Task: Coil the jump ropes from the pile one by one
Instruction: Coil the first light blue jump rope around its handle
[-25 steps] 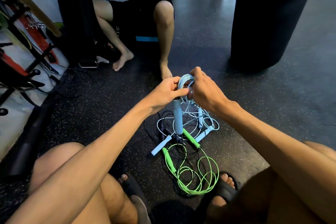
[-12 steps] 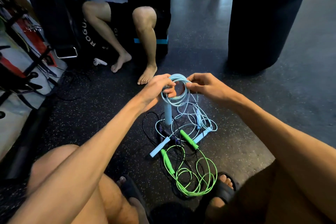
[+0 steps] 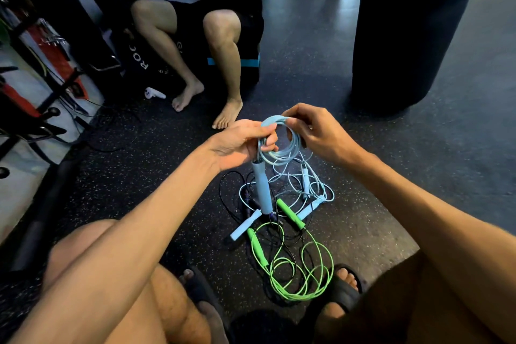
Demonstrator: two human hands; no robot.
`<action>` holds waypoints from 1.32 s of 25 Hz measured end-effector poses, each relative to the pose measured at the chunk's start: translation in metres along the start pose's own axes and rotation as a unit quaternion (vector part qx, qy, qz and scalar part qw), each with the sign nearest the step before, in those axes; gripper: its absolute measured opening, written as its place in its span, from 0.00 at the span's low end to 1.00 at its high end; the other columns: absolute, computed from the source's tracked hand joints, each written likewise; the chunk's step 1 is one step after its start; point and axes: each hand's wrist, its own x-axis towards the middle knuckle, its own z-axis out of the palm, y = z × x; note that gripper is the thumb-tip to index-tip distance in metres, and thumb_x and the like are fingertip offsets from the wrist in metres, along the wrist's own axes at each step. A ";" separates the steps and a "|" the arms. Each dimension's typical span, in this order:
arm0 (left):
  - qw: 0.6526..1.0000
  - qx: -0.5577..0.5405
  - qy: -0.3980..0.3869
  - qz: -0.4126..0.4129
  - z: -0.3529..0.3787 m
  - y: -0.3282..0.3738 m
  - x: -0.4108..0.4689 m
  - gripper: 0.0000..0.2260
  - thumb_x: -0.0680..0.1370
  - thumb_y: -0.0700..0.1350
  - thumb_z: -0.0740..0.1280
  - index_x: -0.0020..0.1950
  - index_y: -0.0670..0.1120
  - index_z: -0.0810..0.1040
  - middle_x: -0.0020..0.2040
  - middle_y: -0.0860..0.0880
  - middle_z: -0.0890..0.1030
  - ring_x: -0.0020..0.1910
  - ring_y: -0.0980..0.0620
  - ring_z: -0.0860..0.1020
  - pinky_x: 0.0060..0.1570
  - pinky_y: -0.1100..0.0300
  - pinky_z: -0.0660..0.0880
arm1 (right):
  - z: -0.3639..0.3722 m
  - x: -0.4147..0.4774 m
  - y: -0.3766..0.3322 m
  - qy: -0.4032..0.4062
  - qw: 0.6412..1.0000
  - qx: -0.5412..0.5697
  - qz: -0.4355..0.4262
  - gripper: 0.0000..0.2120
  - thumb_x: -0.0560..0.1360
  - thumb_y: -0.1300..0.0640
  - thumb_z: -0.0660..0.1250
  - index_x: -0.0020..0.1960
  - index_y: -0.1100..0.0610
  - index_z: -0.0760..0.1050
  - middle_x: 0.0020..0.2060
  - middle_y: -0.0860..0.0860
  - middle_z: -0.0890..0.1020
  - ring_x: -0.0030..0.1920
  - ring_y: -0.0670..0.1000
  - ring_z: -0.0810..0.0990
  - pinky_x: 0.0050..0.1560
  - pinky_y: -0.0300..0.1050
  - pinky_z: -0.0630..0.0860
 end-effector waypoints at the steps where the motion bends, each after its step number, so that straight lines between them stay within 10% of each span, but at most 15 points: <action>1: 1.000 0.008 -0.001 -0.009 0.001 0.000 0.000 0.08 0.81 0.42 0.60 0.48 0.37 0.72 0.30 0.50 0.71 0.29 0.54 0.67 0.51 0.57 0.71 | 0.000 -0.001 0.000 0.000 1.000 -0.009 -0.004 0.06 0.80 0.58 0.64 0.53 0.58 0.78 0.38 0.48 0.81 0.36 0.46 0.77 0.40 0.50 0.77; 9: 0.996 -0.080 0.022 -0.036 0.003 0.010 -0.001 0.19 0.83 0.53 0.55 0.35 0.45 0.70 0.26 0.53 0.55 0.23 0.56 0.58 0.42 0.59 0.68 | -0.001 -0.002 0.001 -0.031 0.990 0.107 0.084 0.09 0.82 0.57 0.61 0.53 0.63 0.70 0.41 0.59 0.82 0.36 0.47 0.82 0.38 0.42 0.80; 14: 0.990 -0.114 0.082 0.021 -0.003 0.015 -0.004 0.15 0.83 0.49 0.56 0.41 0.43 0.72 0.24 0.54 0.59 0.24 0.56 0.61 0.39 0.60 0.71 | 0.000 -0.007 0.018 -0.189 0.966 0.023 0.177 0.05 0.82 0.59 0.59 0.52 0.61 0.69 0.45 0.60 0.86 0.48 0.58 0.85 0.56 0.60 0.79; 19: 0.987 -0.089 0.123 0.050 -0.005 0.018 -0.004 0.13 0.84 0.48 0.56 0.45 0.41 0.72 0.25 0.55 0.59 0.22 0.59 0.59 0.32 0.63 0.62 | -0.001 -0.003 0.013 -0.087 0.976 0.101 0.171 0.09 0.83 0.60 0.58 0.53 0.67 0.68 0.36 0.66 0.81 0.36 0.66 0.81 0.41 0.60 0.80; 25: 0.988 -0.100 0.114 -0.019 0.000 0.009 -0.001 0.15 0.84 0.48 0.51 0.44 0.42 0.70 0.29 0.52 0.62 0.29 0.56 0.59 0.37 0.62 0.62 | 0.009 0.000 0.004 -0.073 0.959 0.233 0.146 0.17 0.85 0.51 0.51 0.58 0.60 0.74 0.30 0.51 0.60 0.28 0.46 0.59 0.29 0.39 0.60; 33: 0.990 -0.140 0.005 -0.024 0.007 0.010 -0.004 0.15 0.83 0.47 0.51 0.40 0.45 0.69 0.28 0.53 0.56 0.30 0.53 0.57 0.41 0.57 0.61 | 0.009 0.006 0.017 -0.060 0.971 0.121 0.199 0.14 0.85 0.57 0.51 0.62 0.63 0.72 0.28 0.50 0.66 0.26 0.46 0.65 0.26 0.41 0.65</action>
